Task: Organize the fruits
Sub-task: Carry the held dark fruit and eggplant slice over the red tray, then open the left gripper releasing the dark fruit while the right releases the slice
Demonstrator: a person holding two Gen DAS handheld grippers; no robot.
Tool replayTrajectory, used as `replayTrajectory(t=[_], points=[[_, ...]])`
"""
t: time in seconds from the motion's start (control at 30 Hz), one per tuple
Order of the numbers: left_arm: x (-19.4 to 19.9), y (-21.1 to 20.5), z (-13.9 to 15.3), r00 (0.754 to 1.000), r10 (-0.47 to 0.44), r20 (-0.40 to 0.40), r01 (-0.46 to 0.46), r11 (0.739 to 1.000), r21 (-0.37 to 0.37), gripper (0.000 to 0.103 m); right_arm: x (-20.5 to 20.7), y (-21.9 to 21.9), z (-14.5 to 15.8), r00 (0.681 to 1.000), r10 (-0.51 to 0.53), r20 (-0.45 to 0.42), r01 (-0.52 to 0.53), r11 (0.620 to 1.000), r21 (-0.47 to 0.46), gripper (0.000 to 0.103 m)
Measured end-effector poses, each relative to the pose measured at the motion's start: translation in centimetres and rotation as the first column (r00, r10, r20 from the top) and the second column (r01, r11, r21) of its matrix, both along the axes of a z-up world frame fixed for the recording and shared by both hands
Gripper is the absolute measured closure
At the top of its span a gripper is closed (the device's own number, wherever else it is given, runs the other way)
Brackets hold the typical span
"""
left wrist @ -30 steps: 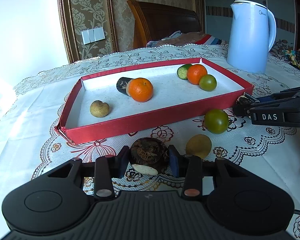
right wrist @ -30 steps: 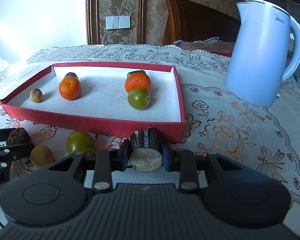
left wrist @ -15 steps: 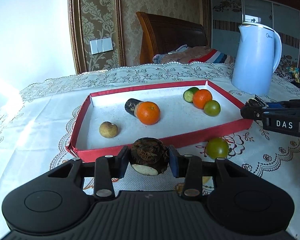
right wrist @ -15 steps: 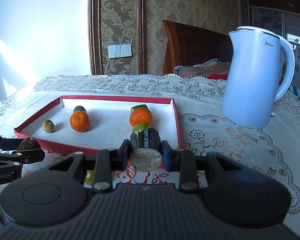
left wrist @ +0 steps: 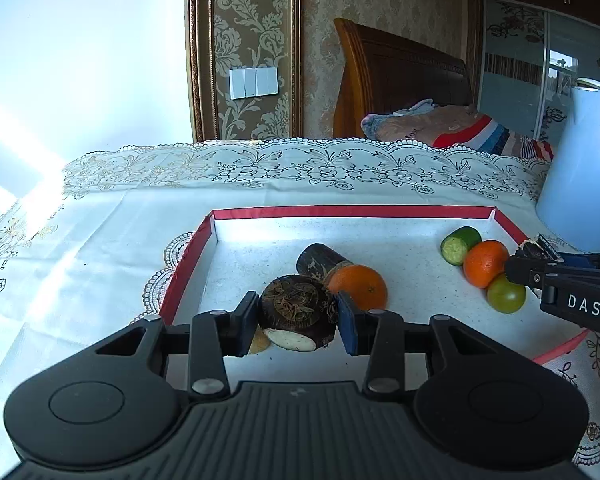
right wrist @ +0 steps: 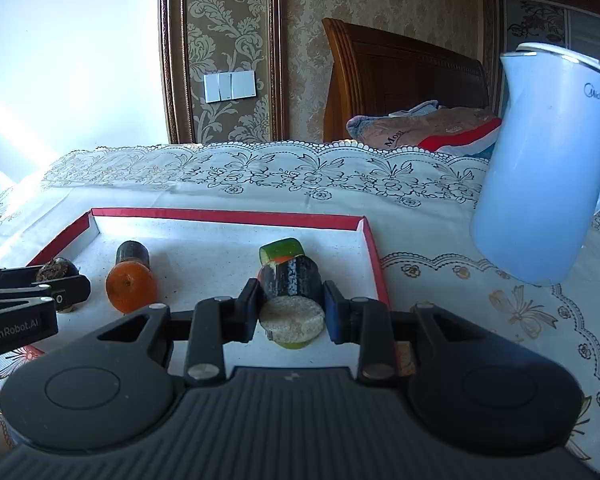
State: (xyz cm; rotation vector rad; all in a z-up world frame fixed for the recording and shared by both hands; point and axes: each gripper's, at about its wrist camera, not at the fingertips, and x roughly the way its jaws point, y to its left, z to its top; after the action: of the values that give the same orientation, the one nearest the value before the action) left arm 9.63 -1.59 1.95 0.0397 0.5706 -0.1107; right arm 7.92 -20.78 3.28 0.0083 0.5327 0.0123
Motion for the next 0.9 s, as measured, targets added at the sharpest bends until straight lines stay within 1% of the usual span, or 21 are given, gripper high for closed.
replayTrajectory(t=[0.17,0.3,0.4,0.57,0.77,0.87,0.9], points=[[1.3,0.6,-0.6,0.999,0.043,-0.004,-0.043,0.999,0.02,0.063,1.6,1.8,-0.3,1.0,0.02,0.013,-0.02,0.999,-0.033,0.073],[2.1,0.8,-0.7,0.999,0.05,-0.003,-0.05,0.999,0.013,0.063,2.4,3.1,-0.4,0.999,0.022,0.037,-0.019,0.997,-0.077,0.072],[2.7,0.8,-0.8,0.998,0.057,-0.007,-0.057,0.998,0.015,0.063,2.5,3.3,-0.2,0.998,0.024,0.049,-0.021,0.997,-0.073,0.072],[2.8,0.7,-0.8,0.999,0.051,-0.005,-0.051,0.999,0.009,0.063,2.7,3.8,-0.3,0.998,0.03,0.057,-0.024,0.995,-0.1,0.072],[2.9,0.6,-1.0,0.998,0.061,0.001,-0.061,0.998,0.012,0.063,3.1,3.7,-0.1,0.998,0.012,0.062,-0.007,0.996,-0.088,0.072],[2.8,0.7,-1.0,0.997,0.079,0.012,-0.079,0.997,0.011,0.062,3.0,3.7,-0.3,0.998,0.014,0.068,-0.007,0.996,-0.092,0.067],[2.8,0.7,-1.0,0.997,0.08,0.012,-0.081,0.997,0.011,0.062,3.1,3.7,-0.4,0.998,0.014,0.063,-0.008,0.996,-0.089,0.059]])
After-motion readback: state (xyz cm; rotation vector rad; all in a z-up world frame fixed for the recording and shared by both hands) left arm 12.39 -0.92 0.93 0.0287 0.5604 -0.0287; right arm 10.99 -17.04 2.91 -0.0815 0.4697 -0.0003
